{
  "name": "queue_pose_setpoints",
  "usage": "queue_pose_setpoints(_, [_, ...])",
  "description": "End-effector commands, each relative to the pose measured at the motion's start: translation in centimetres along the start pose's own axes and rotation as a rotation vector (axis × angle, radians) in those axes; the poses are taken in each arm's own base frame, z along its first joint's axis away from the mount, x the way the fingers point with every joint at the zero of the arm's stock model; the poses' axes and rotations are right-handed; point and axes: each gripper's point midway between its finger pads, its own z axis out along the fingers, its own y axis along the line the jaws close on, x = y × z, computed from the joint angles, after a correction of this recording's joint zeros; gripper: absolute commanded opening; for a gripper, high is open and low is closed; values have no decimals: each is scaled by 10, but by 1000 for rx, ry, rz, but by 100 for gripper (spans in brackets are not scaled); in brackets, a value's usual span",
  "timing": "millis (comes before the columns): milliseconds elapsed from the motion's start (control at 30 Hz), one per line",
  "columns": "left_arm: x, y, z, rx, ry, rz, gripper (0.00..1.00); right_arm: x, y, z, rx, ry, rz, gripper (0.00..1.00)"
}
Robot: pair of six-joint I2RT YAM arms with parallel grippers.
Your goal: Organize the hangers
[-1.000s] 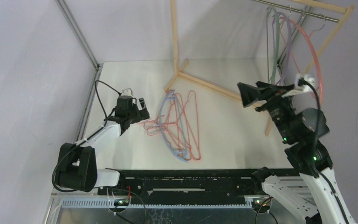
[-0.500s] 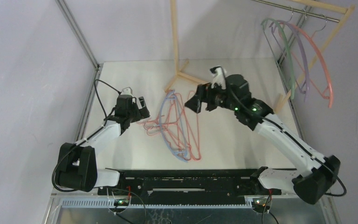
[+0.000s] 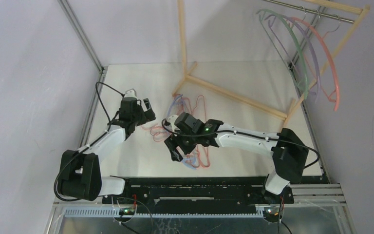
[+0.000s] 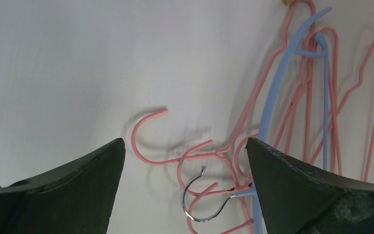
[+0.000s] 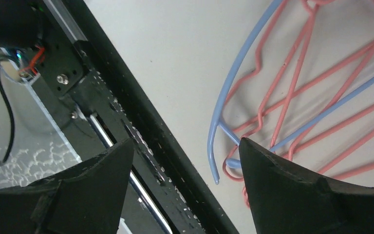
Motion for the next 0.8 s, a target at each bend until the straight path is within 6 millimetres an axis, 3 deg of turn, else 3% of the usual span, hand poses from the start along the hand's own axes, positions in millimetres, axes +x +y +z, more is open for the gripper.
queue_pose_setpoints(0, [-17,2,-7,2,-69,-38,100,-12,2,5,18,-17,-43,85])
queue_pose_setpoints(100, [-16,4,-10,2,-71,-36,100,0,-5,23,37,14,-39,83])
queue_pose_setpoints(400, [-14,5,-20,15,-76,-23,100,6,-5,66,-3,46,-13,73])
queue_pose_setpoints(767, [-13,9,-20,7,-71,-15,100,6,-25,86,96,60,-44,65])
